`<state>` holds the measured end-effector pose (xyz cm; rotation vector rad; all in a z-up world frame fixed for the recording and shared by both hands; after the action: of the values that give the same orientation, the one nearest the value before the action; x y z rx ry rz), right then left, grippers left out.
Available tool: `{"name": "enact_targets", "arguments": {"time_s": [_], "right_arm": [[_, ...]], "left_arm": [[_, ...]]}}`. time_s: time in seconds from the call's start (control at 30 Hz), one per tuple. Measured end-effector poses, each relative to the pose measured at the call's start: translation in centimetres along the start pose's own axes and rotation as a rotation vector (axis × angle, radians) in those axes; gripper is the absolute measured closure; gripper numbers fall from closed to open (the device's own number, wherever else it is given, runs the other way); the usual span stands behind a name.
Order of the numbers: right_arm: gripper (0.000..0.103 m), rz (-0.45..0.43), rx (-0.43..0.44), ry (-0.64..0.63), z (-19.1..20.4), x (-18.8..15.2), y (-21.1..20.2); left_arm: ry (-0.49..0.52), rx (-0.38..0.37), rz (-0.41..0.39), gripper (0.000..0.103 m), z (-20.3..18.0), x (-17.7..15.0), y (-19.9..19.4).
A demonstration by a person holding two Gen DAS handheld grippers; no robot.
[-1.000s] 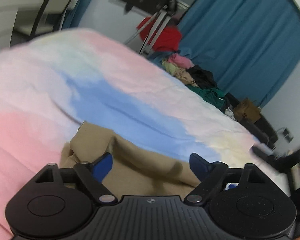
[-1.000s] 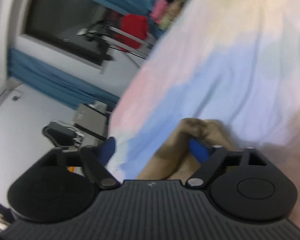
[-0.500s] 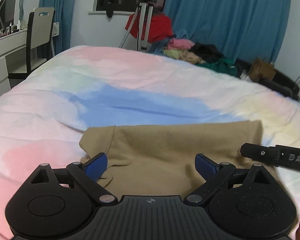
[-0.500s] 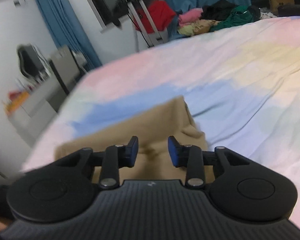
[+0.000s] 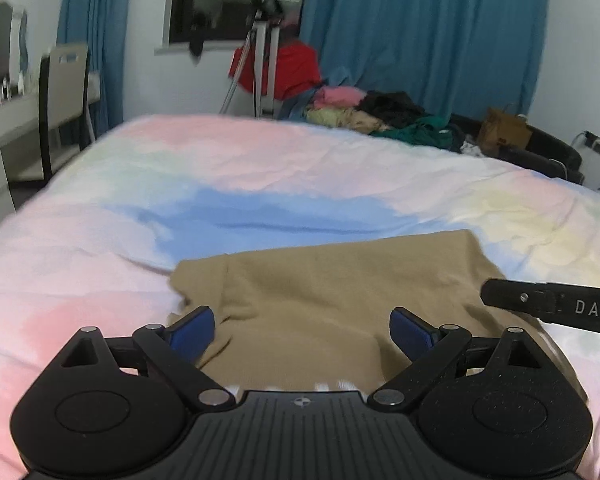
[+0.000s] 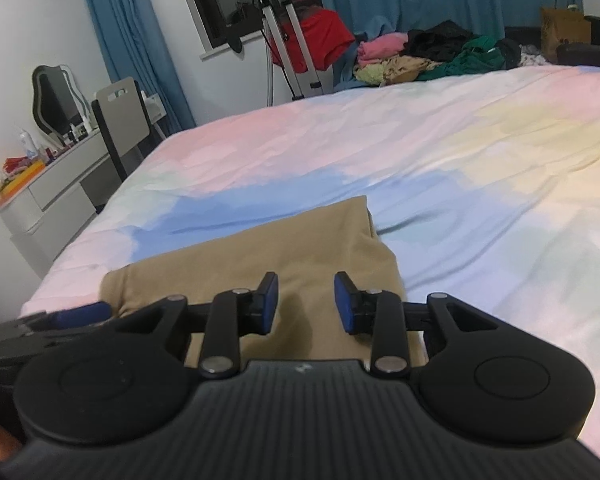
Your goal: Fold clothes
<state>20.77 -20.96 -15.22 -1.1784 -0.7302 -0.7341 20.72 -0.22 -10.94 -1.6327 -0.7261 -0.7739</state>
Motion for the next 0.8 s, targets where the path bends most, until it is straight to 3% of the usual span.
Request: {"name": "enact_targets", "arguments": {"time_s": [0.13, 0.27, 0.47, 0.67, 0.8], "right_arm": [[0.069, 0.010, -0.017, -0.013, 0.4, -1.0, -2.1], [0.069, 0.060, -0.031, -0.022, 0.5, -2.5, -1.5], [0.069, 0.117, -0.050, -0.009, 0.4, -4.6, 0.0], [0.069, 0.116, -0.049, 0.008, 0.2, -4.7, -0.1], [0.069, 0.118, -0.051, 0.008, 0.2, -4.7, 0.0]], "left_arm": [[-0.008, 0.010, 0.029, 0.007, 0.2, -1.2, -2.3], [0.052, 0.069, 0.095, 0.006, 0.3, -3.1, -1.1], [-0.061, 0.067, 0.139, 0.007, 1.2, -3.5, -2.2], [-0.146, 0.004, 0.161, 0.007, 1.2, -3.7, -6.4], [-0.299, -0.101, 0.230, 0.007, 1.7, -4.3, -7.9]]}}
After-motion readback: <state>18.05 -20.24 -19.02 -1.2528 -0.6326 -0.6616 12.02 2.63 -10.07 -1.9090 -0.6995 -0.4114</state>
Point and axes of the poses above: each gripper's, at about its wrist camera, not at the fingertips, and y roughly the way its jaws point, z to its left, x to its top, the point moved 8 cm from there along y, roughly the way its jaws point, and after that the axes turned 6 degrees about -y, right-handed, at the moved point
